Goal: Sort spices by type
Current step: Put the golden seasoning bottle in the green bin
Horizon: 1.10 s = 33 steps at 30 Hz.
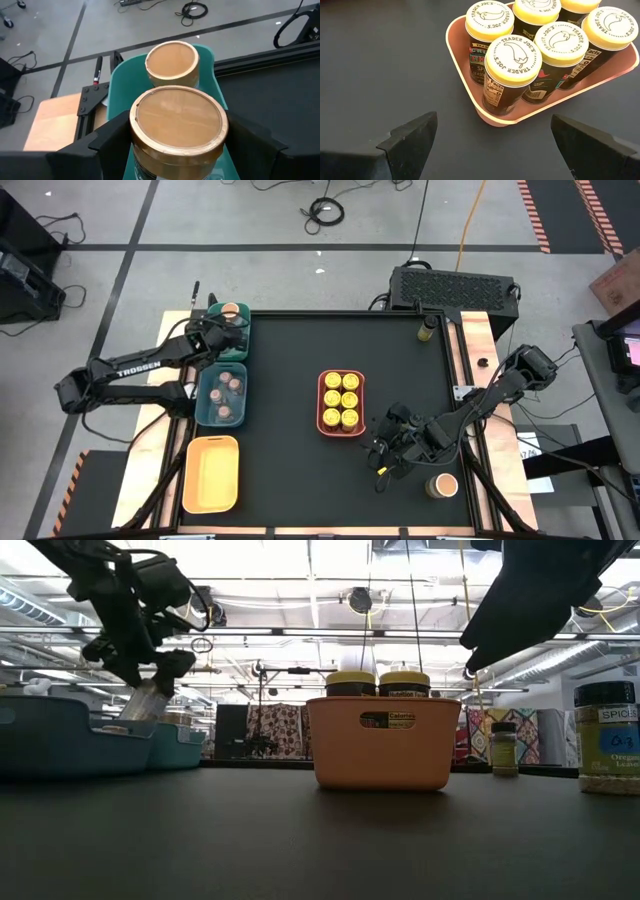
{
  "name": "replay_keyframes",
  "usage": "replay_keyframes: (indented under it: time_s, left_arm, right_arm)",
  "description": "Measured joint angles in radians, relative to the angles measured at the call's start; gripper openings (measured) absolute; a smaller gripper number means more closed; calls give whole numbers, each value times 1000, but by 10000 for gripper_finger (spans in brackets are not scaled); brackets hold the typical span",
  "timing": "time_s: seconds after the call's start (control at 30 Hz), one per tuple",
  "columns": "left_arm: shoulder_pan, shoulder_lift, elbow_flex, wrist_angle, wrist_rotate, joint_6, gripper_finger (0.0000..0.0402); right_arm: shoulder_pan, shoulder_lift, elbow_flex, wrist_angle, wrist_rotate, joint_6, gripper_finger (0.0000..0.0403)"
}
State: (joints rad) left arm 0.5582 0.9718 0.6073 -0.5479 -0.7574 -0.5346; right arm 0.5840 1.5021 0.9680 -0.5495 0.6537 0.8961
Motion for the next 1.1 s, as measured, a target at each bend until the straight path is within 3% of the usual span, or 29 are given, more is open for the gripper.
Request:
replay_keyframes:
  time_s: [0.57,1.1]
  left_arm:
    - [60,0,-59,149,31,-2,281]
    - [69,0,-59,144,72,-4,283]
  right_arm:
    - [0,0,0,0,1,-11,384]
    - [1,0,0,0,0,-10,384]
